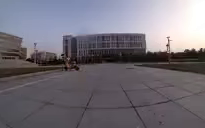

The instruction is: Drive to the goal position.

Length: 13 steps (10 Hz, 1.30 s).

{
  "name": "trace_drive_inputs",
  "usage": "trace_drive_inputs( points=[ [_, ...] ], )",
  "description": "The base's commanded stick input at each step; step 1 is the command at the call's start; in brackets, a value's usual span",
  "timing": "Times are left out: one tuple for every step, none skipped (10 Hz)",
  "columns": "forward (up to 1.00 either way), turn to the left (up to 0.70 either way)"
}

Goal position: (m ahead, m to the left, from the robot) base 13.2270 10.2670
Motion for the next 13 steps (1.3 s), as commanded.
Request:
trace_drive_inputs(
  points=[
    [0.42, 0.0],
    [0.45, 0.0],
    [0.45, 0.0],
    [0.45, 0.0],
    [0.45, 0.0],
    [0.45, 0.0],
    [0.45, 0.0],
    [0.45, 0.0],
    [0.45, 0.0],
    [0.45, 0.0],
    [0.45, 0.0],
    [0.45, 0.0],
    [0.45, 0.0]
  ],
)
